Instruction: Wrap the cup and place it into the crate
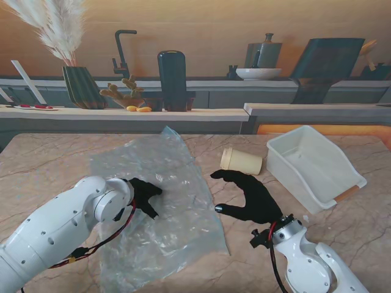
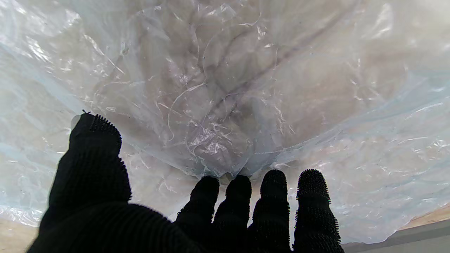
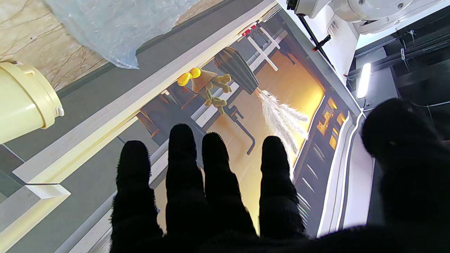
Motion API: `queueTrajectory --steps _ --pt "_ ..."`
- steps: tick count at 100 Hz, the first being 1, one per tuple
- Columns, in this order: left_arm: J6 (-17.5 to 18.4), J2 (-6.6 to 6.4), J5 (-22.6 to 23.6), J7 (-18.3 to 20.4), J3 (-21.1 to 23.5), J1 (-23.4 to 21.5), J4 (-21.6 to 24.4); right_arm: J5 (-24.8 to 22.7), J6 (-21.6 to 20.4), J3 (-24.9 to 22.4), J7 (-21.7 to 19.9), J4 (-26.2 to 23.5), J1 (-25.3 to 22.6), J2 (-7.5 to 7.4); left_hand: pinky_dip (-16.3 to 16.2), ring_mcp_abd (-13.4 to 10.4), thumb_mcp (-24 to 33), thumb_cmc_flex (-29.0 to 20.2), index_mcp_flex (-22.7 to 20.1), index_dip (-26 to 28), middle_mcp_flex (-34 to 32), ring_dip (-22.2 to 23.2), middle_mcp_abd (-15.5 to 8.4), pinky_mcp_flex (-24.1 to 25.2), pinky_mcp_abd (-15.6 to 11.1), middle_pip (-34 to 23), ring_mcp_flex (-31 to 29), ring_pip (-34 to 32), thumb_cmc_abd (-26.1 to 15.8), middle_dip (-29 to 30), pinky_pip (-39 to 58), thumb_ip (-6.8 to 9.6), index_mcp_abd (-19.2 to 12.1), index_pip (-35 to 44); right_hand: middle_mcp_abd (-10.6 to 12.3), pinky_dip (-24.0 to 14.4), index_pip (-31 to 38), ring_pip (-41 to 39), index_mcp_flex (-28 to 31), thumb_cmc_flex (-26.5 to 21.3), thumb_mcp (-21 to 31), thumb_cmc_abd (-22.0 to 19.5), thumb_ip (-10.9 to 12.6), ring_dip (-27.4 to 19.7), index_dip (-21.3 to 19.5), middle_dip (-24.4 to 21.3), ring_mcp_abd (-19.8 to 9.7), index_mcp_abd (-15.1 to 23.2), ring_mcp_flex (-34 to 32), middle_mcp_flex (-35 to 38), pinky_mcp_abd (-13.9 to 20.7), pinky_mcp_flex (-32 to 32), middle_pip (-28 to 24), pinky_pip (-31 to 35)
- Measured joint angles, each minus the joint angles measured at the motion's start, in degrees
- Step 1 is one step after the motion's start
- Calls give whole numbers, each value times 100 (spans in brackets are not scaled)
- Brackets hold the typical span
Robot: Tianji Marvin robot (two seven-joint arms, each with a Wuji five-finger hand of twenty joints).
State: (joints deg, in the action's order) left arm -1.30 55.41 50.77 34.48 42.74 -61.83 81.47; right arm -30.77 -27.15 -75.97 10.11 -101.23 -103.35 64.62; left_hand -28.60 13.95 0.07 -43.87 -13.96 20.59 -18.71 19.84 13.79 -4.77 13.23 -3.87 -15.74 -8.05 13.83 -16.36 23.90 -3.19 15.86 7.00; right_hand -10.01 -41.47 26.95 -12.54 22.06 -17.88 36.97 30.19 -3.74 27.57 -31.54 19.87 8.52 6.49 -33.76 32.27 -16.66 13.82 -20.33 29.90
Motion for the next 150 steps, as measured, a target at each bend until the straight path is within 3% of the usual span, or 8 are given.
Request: queueTrajectory --steps 27,44,66,95,115,143,150 --pt "502 20 -44 -310 -265 126 -26 -4 -17 -13 6 -1 -14 4 0 -37 1 0 -124 86 -5 0 -234 0 0 -155 0 -63 0 -58 3 0 -530 252 0 -2 0 0 0 0 0 0 0 2 0 0 0 0 0 0 0 4 0 0" --pt "447 93 -253 -522 -786 575 -317 -3 -17 -16 5 -1 -15 4 0 -70 4 0 -152 161 -5 0 -279 0 0 -156 0 -67 0 -58 4 0 -804 411 0 -7 0 0 0 0 0 0 0 4 0 0 0 0 -1 0 0 4 0 0" --pt "74 255 -681 -790 -1273 1034 -739 -3 -18 -21 0 4 -15 4 0 -73 5 0 -317 246 -5 0 -307 0 0 -172 0 -69 0 -59 54 0 -1306 570 0 -9 0 0 0 0 0 0 0 5 0 0 0 0 -1 0 0 4 0 0" --pt "-474 363 -892 -863 -1459 1169 -878 -4 -18 -25 2 15 -10 4 0 -73 6 0 -230 167 -3 0 -307 0 0 -172 0 -69 -115 -59 71 0 -1312 572 0 -9 0 0 0 0 0 0 0 5 0 0 0 0 -1 0 0 5 0 -1" --pt "-732 517 -1396 -1074 -1652 1391 -1266 -5 -19 -22 2 24 -4 4 0 -73 7 0 -224 161 -3 0 -307 1 0 -172 0 -70 -115 -59 131 0 -1370 572 0 -9 0 0 0 0 0 0 0 6 0 0 0 0 -1 0 0 5 0 -1" --pt "-968 716 -1782 -1305 -1827 1563 -1634 9 -13 -15 -21 49 19 4 0 -73 7 -1 -115 164 0 55 -307 13 0 -172 0 -70 -184 -59 206 0 -1401 572 0 -9 0 0 0 0 0 0 0 6 0 0 0 0 -1 0 0 5 0 -1" --pt "-983 739 -1757 -1328 -1682 1480 -1629 9 -13 -15 -21 53 23 4 0 -73 7 -1 -282 233 0 57 -307 22 0 -172 0 -95 -184 -59 248 0 -1390 572 0 -9 0 0 0 0 0 0 0 6 0 0 0 0 -1 0 0 5 0 -1"
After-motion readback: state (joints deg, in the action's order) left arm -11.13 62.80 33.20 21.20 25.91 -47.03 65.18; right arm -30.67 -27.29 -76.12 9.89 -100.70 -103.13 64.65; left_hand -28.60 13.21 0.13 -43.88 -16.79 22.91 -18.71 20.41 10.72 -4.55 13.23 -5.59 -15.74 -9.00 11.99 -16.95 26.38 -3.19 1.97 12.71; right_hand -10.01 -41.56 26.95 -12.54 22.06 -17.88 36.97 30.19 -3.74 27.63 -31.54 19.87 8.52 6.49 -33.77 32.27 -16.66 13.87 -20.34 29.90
